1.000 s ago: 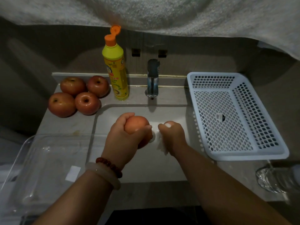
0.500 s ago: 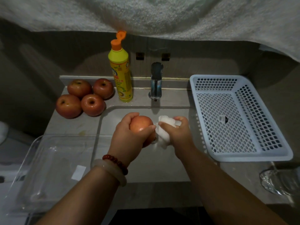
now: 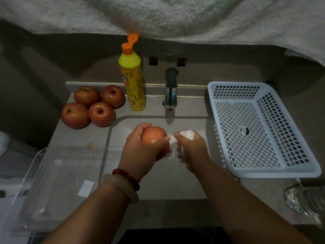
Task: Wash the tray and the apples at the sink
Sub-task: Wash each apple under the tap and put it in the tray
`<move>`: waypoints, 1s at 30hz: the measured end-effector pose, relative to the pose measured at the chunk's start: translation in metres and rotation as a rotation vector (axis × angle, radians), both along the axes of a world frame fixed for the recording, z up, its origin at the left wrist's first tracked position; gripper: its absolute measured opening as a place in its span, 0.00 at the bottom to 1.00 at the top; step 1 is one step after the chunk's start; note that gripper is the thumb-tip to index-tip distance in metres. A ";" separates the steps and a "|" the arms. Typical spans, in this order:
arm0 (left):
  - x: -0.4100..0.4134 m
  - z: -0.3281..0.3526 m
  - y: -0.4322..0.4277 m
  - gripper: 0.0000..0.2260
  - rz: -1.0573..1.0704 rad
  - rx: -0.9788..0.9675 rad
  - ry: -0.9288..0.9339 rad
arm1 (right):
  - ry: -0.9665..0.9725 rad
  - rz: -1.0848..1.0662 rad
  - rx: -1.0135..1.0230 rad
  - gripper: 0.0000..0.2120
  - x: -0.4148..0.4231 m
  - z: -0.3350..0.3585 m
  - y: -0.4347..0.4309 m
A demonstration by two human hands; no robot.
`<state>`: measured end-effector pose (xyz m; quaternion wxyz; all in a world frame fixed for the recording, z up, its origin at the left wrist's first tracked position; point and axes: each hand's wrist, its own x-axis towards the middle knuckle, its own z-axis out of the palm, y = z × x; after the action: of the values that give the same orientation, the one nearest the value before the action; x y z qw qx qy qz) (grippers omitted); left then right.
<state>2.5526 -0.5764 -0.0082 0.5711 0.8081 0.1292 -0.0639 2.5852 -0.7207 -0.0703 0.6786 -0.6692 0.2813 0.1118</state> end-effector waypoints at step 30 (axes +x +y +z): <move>0.018 -0.017 0.021 0.20 0.020 -0.237 0.019 | -0.474 0.143 -0.277 0.15 -0.011 0.046 0.023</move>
<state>2.5703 -0.5557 -0.0251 0.6619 0.7331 0.1340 -0.0806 2.5739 -0.6975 -0.0240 0.6180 -0.7811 0.0793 -0.0395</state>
